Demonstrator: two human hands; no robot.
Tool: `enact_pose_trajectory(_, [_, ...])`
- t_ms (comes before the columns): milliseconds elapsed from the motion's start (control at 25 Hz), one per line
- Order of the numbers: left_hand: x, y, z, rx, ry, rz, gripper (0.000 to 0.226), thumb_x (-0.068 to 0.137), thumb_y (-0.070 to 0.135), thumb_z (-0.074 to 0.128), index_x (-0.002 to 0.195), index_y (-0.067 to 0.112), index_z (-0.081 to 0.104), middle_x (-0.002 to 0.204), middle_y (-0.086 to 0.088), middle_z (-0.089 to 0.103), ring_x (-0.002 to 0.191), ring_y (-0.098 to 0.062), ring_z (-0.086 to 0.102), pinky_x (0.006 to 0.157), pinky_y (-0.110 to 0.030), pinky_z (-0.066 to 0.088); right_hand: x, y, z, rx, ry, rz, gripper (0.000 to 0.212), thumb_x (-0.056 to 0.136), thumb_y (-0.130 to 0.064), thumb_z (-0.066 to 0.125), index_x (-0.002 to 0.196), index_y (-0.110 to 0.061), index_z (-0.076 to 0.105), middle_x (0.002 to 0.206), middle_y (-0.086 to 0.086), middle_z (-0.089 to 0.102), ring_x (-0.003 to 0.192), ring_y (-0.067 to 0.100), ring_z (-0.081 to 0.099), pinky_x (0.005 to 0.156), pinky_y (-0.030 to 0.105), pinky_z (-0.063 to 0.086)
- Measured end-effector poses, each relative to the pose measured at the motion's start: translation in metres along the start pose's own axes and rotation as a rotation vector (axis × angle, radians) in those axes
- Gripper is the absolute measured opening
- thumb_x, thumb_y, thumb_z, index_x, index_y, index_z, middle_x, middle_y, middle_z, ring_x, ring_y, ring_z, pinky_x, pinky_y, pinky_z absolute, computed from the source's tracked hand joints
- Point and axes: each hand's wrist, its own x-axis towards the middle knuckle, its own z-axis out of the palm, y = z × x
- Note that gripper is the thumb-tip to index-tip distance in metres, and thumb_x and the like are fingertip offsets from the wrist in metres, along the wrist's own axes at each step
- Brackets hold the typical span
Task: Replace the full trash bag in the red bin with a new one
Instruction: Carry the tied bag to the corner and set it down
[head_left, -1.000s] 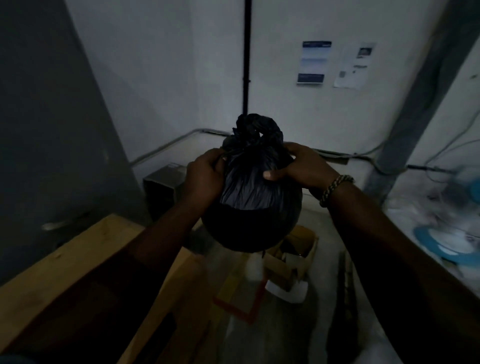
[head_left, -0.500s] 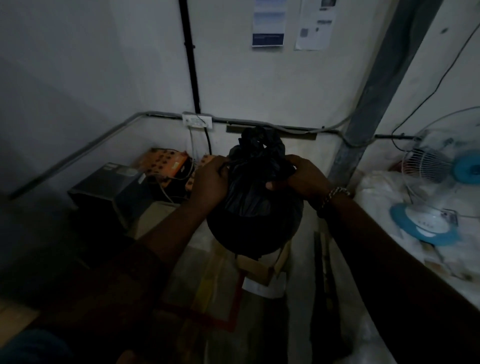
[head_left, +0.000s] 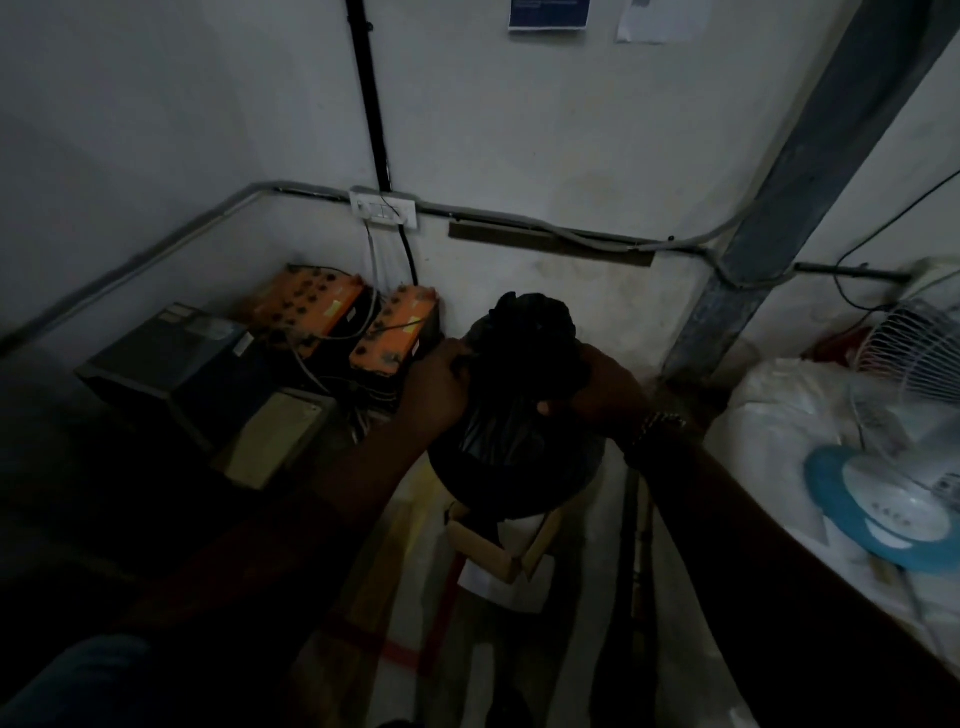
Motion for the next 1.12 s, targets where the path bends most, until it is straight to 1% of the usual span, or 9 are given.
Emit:
enact_pose_trajectory(200, [0.041, -0.019, 0.036, 0.002, -0.111, -0.051, 0.016, 0.095, 0.006, 0.050, 0.104, 0.010, 0.063, 0.100, -0.016, 0.068, 0.092, -0.036, 0.065, 0.079, -0.040, 0.054, 0.052, 0.040, 0.001, -0.106, -0.018, 0.036, 0.110, 0.067, -0.041, 0.091, 0.157, -0.025, 0.029, 0.152, 0.006, 0.048, 0.139, 0.031, 0.046, 0.109, 0.036, 0.037])
enact_pose_trajectory(440, [0.088, -0.034, 0.063, 0.025, -0.160, -0.127, 0.027, 0.092, 0.005, 0.056, 0.118, 0.007, 0.064, 0.117, -0.015, 0.067, 0.109, -0.030, 0.062, 0.090, -0.027, 0.044, 0.100, 0.063, 0.008, -0.089, -0.016, 0.089, 0.116, 0.067, -0.034, 0.092, 0.159, -0.021, 0.024, 0.156, 0.006, 0.044, 0.141, 0.030, 0.042, 0.110, 0.031, 0.034])
enact_pose_trajectory(560, [0.109, -0.046, 0.075, -0.102, -0.215, -0.065, 0.013, 0.091, 0.012, 0.057, 0.102, 0.013, 0.064, 0.107, -0.016, 0.067, 0.102, -0.033, 0.065, 0.089, -0.040, 0.052, 0.124, 0.072, 0.010, -0.114, -0.014, 0.124, 0.117, 0.068, -0.032, 0.092, 0.160, -0.022, 0.020, 0.154, 0.008, 0.047, 0.139, 0.033, 0.045, 0.110, 0.036, 0.038])
enact_pose_trajectory(680, [0.131, -0.055, 0.085, 0.039, -0.272, -0.202, 0.034, 0.092, 0.013, 0.058, 0.126, 0.016, 0.059, 0.119, -0.011, 0.067, 0.111, -0.030, 0.064, 0.092, -0.033, 0.048, 0.148, 0.081, 0.009, -0.143, -0.043, 0.131, 0.110, 0.070, -0.025, 0.091, 0.157, -0.014, 0.025, 0.155, 0.012, 0.045, 0.140, 0.033, 0.044, 0.111, 0.030, 0.033])
enact_pose_trajectory(760, [0.139, -0.069, 0.095, 0.095, -0.386, -0.207, 0.056, 0.092, 0.019, 0.064, 0.145, 0.017, 0.045, 0.135, -0.010, 0.061, 0.119, -0.031, 0.061, 0.094, -0.031, 0.047, 0.158, 0.091, 0.012, -0.193, -0.122, 0.177, 0.100, 0.075, -0.023, 0.088, 0.155, -0.006, 0.030, 0.156, 0.015, 0.040, 0.143, 0.032, 0.039, 0.114, 0.029, 0.027])
enact_pose_trajectory(880, [0.146, -0.082, 0.102, 0.078, -0.530, -0.186, 0.092, 0.084, 0.041, 0.071, 0.158, 0.022, 0.020, 0.157, -0.001, 0.038, 0.134, -0.025, 0.050, 0.103, -0.030, 0.044, 0.158, 0.097, 0.019, -0.167, -0.197, 0.291, 0.115, 0.073, -0.045, 0.086, 0.158, -0.008, 0.019, 0.163, 0.013, 0.029, 0.149, 0.029, 0.031, 0.118, 0.030, 0.026])
enact_pose_trajectory(960, [0.148, -0.090, 0.109, 0.098, -0.543, -0.187, 0.099, 0.078, 0.055, 0.065, 0.158, 0.027, 0.015, 0.160, 0.001, 0.033, 0.139, -0.020, 0.045, 0.108, -0.030, 0.042, 0.163, 0.111, 0.027, -0.140, -0.179, 0.326, 0.144, 0.050, -0.077, 0.082, 0.161, -0.014, 0.014, 0.161, 0.012, 0.033, 0.145, 0.029, 0.039, 0.116, 0.034, 0.036])
enact_pose_trajectory(1000, [0.148, -0.088, 0.110, 0.096, -0.537, -0.182, 0.098, 0.079, 0.055, 0.065, 0.158, 0.027, 0.015, 0.159, 0.002, 0.035, 0.138, -0.020, 0.047, 0.108, -0.030, 0.043, 0.166, 0.116, 0.030, -0.131, -0.183, 0.351, 0.145, 0.049, -0.076, 0.083, 0.161, -0.015, 0.014, 0.159, 0.014, 0.037, 0.141, 0.030, 0.044, 0.113, 0.036, 0.039])
enact_pose_trajectory(1120, [0.142, -0.078, 0.106, 0.093, -0.487, -0.145, 0.091, 0.085, 0.043, 0.069, 0.158, 0.025, 0.018, 0.157, 0.000, 0.040, 0.134, -0.022, 0.051, 0.104, -0.033, 0.047, 0.166, 0.108, 0.031, -0.116, -0.187, 0.353, 0.114, 0.074, -0.039, 0.087, 0.160, -0.015, 0.016, 0.157, 0.015, 0.039, 0.138, 0.030, 0.047, 0.110, 0.033, 0.040])
